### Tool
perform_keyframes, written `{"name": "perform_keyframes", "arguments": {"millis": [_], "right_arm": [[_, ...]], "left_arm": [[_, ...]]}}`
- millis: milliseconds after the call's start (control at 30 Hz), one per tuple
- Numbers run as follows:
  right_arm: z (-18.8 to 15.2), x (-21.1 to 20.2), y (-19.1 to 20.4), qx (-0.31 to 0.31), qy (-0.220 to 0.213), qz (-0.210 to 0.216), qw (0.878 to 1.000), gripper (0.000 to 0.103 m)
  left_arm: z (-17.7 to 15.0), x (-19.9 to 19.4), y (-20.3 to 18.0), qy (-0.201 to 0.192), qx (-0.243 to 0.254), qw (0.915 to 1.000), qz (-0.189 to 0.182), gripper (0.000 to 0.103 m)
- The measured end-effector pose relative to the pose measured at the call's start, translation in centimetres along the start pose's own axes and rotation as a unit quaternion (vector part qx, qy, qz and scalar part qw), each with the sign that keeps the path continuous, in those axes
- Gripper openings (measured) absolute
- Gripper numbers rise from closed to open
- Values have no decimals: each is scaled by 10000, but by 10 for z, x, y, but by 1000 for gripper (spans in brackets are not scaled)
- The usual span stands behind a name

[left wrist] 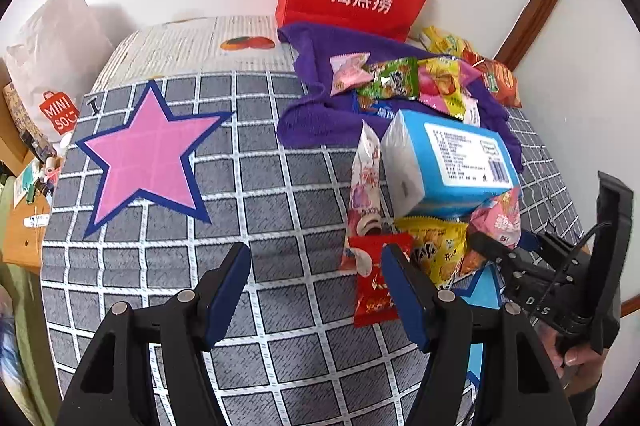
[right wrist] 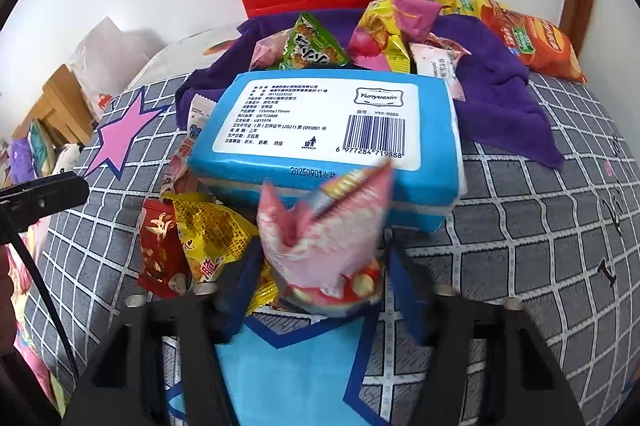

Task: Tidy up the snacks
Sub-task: 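Grasp the pink potato chip bag with the right tool while the left tool grasps the red candy bag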

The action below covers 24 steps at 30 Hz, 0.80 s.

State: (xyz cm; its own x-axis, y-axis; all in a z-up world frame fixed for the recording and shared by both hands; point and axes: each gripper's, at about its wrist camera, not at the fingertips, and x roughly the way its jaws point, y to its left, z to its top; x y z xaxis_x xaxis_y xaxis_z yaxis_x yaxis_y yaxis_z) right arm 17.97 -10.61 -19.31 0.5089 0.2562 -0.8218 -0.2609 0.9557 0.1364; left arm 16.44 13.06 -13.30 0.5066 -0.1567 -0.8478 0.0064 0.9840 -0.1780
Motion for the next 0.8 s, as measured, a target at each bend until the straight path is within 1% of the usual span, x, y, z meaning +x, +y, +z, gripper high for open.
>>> {"name": "perform_keyframes", "arguments": {"millis": [67,167,300,367,433,500,567,600,633,667,733,800], "right_arm": [[-2,-4,-1,33,-57,73,10000,49],[-6,-16,-5,60,-125,141,9998,48],[-13,-36,-15,122,-267,89,9995,49],[-18,-45,-21,134,-312,26,9994,49],[-21,-51,-26,105,-323,-22,9994,49],[-26,-56,-29,11,-303,-74,9995,49],[-33,-62,-33,-33,-302,-137,9994,49],[-37,-65,-35,-37,-278,-170,9995,49],[-40,-67,-38,-27,-264,-220,9994,48],[-43,-68,-41,-10,-265,-276,9993,48],[-48,-72,-47,50,-272,-300,9992,48],[-51,-76,-52,136,-286,-289,9991,48]], "left_arm": [[-2,3,-3,35,19,10000,-27,66],[-5,9,-12,97,99,9999,-93,66],[-10,22,-27,231,204,9993,-207,66],[-16,31,-33,285,218,9992,-169,66],[-20,39,-36,364,160,9990,-202,66],[-23,49,-39,467,66,9984,-312,64],[-25,56,-47,525,162,9980,-297,63],[-25,58,-50,499,213,9982,-239,60],[-26,60,-53,494,264,9983,-139,49],[-27,62,-55,510,285,9983,-49,43],[-28,60,-58,442,394,9982,80,39],[-29,55,-61,410,467,9978,222,38]]}}
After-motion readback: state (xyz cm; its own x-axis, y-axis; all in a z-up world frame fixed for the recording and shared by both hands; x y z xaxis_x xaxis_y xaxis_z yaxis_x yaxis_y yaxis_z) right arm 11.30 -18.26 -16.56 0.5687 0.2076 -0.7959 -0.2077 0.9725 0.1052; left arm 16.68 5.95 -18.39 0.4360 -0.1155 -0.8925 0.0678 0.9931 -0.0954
